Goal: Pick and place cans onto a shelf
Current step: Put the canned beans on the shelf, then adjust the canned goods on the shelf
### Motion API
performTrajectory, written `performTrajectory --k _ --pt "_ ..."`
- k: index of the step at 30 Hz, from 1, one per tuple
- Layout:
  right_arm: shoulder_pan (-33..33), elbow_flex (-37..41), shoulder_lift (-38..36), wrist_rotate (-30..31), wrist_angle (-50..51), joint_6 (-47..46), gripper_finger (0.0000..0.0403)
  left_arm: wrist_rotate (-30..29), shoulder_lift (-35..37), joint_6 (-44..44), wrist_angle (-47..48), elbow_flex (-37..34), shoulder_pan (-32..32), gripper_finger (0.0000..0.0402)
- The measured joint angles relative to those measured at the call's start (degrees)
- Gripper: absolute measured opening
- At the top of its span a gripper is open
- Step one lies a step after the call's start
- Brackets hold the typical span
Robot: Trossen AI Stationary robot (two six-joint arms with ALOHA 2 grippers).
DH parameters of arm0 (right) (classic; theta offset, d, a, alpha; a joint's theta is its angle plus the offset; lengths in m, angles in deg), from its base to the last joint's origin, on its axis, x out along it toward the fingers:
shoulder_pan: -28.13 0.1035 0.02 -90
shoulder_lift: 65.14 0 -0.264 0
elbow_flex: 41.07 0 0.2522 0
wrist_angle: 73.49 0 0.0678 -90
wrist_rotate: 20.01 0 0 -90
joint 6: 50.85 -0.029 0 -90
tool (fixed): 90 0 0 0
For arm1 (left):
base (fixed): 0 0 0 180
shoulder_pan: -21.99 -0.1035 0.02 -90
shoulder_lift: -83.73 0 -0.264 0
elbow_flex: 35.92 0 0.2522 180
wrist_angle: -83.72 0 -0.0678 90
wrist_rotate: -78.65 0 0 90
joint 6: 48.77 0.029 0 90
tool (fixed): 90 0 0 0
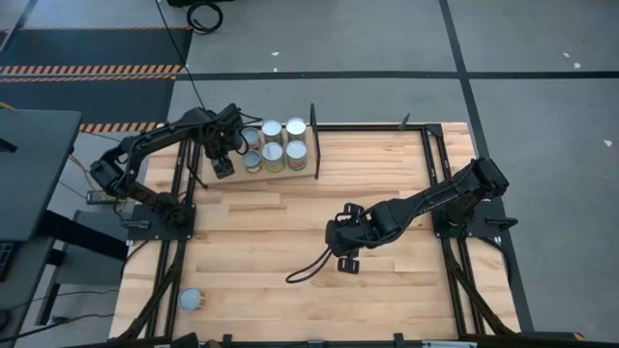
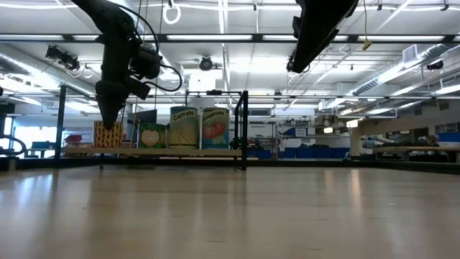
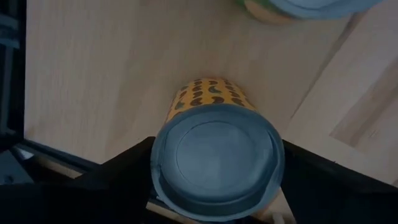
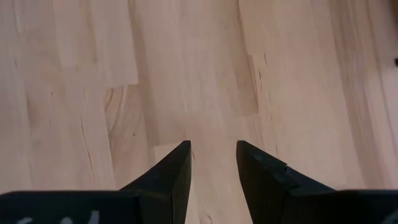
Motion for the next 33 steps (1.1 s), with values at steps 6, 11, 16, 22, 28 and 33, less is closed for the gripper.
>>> performTrajectory --k 6,11,16,22,28,33 --pt "0.00 0.00 0.00 0.07 0.02 -0.77 0.0135 -0.27 0.00 0.15 -0.13 0.00 0.00 0.0347" --pt "-0.04 0.00 0.00 -0.10 0.08 -0.61 0.0135 -0.58 0.02 0.21 1.94 1.02 0.00 0.0353" --pt "-0.88 0.00 0.00 -2.95 0.33 -0.62 0.0135 -0.62 0.07 0.31 5.42 6.70 0.00 0.0353" --pt "-1.68 0.00 0.00 -2.12 0.31 1.45 0.0135 10.11 0.13 4.26 -4.80 10.51 0.00 0.0351" --pt "-1.68 0.00 0.00 -1.62 0.31 1.96 0.0135 11.93 -1.63 16.89 -14.98 5.47 -0.14 0.0346" --pt "-1.95 0.02 0.00 -1.81 0.35 2.42 0.0135 13.88 -3.69 18.62 -18.23 5.05 -2.19 0.0346"
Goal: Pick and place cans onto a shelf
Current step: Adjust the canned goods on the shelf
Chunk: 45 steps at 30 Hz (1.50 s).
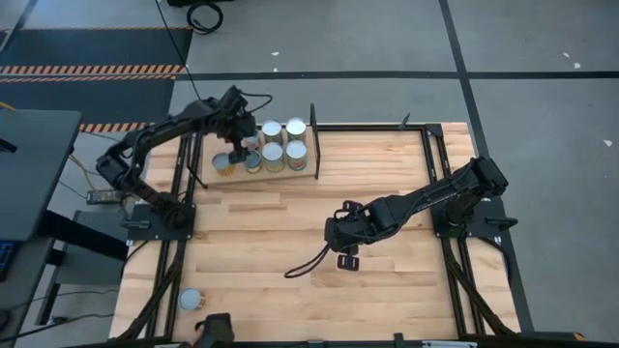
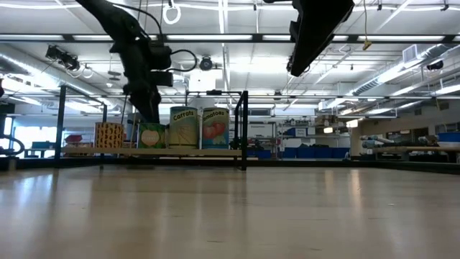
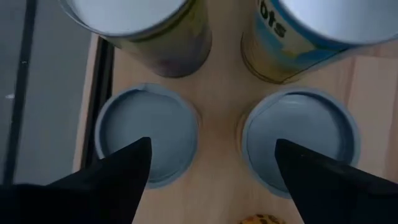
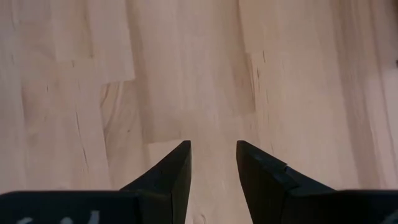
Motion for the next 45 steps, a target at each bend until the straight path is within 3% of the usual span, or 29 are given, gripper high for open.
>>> performTrajectory --k 13,31,45 --pt "-2.15 0.00 0.00 -0.02 0.07 3.03 0.0135 2.20 -4.64 2.64 -1.94 0.21 -0.77 0.0346" --pt "-3.16 0.00 0.00 -0.02 0.14 4.75 0.0135 -4.74 -4.99 3.99 5.40 4.69 -0.81 0.0345" --pt "-2.95 0.00 0.00 -0.06 0.13 4.46 0.0135 -2.47 -5.34 1.04 4.94 3.80 -0.59 0.0345"
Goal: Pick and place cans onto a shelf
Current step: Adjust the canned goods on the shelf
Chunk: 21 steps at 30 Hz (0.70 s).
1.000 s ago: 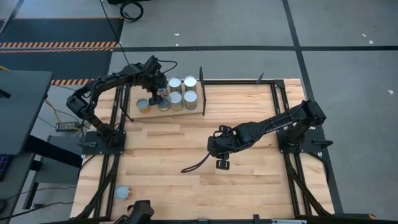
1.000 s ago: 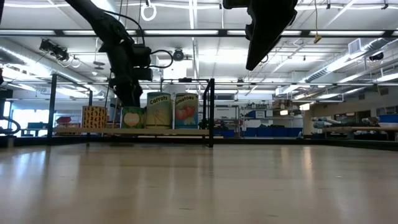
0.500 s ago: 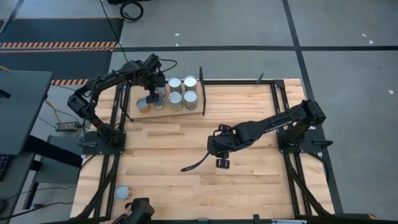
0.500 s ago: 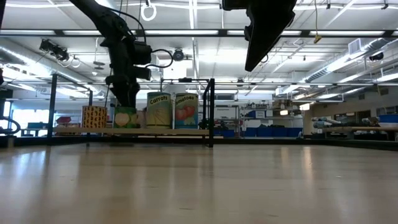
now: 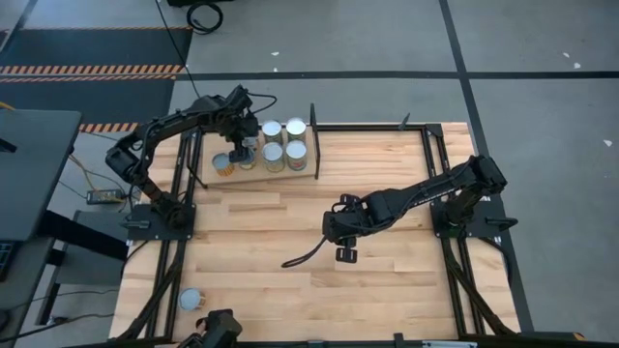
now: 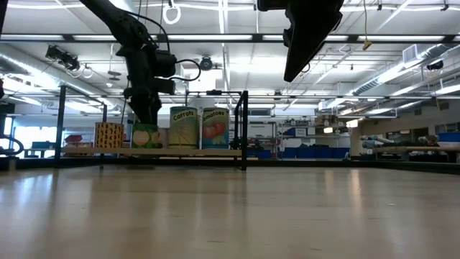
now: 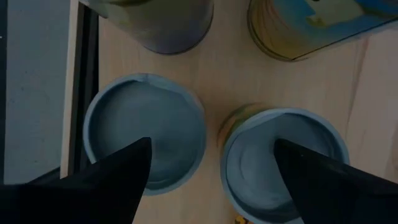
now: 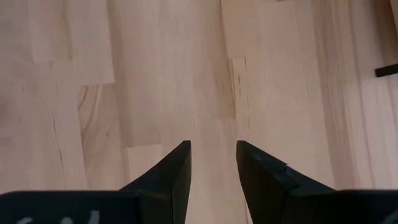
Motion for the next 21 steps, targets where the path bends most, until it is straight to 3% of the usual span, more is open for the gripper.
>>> performTrajectory --k 9,21 --pt "0.00 0.00 0.00 0.02 0.00 0.00 0.0135 3.19 -0.20 -3.68 0.87 -0.48 0.11 0.0345" --pt "-0.75 0.00 0.00 0.00 -0.04 1.39 0.0135 3.97 -1.20 -0.42 0.88 -0.33 -0.83 0.0345"
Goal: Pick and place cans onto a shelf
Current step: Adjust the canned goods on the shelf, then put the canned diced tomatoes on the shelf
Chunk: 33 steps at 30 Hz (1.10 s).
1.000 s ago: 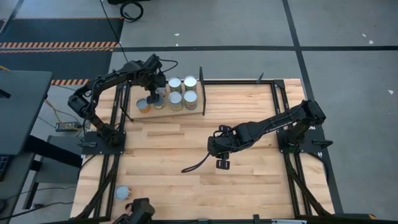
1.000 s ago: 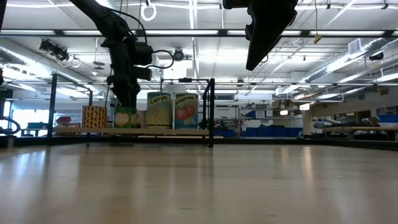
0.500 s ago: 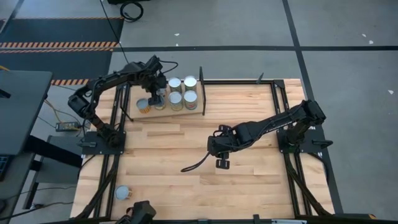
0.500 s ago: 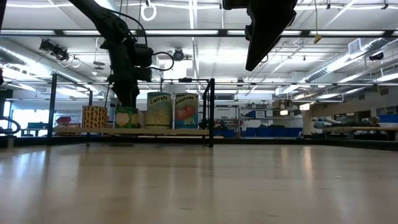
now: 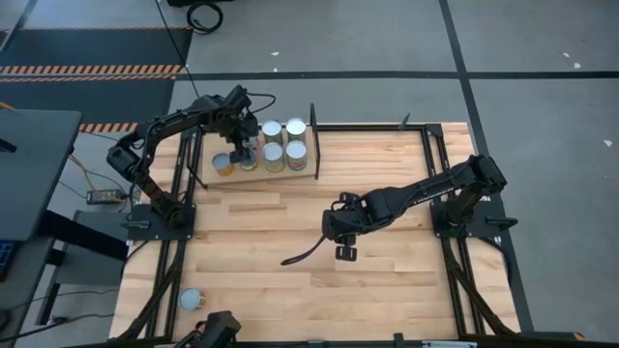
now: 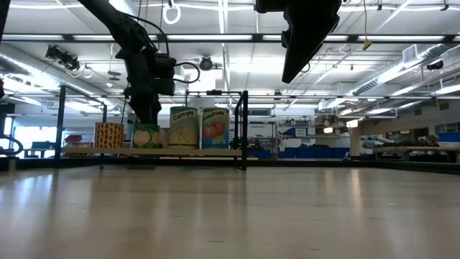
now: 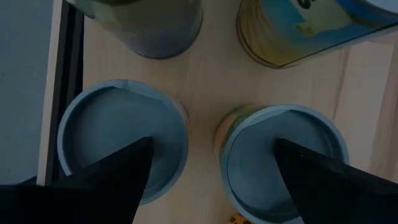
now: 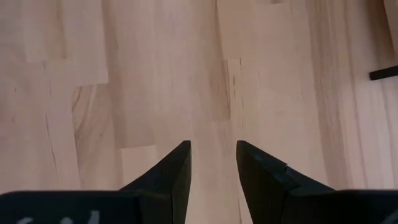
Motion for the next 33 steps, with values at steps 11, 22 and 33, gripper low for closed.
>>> performTrajectory --k 11,22,33 --pt "-0.94 0.00 0.00 0.00 0.02 0.56 0.0135 -1.42 -0.31 -4.28 4.26 3.60 0.03 0.0345" --pt "-0.69 0.00 0.00 -1.38 0.04 -0.05 0.0135 -1.67 -0.28 -4.65 4.97 4.96 0.05 0.0346" --pt "-0.50 -0.46 -0.04 1.99 -0.11 1.32 0.0135 -1.65 3.51 -19.56 28.34 14.95 11.20 0.0346"
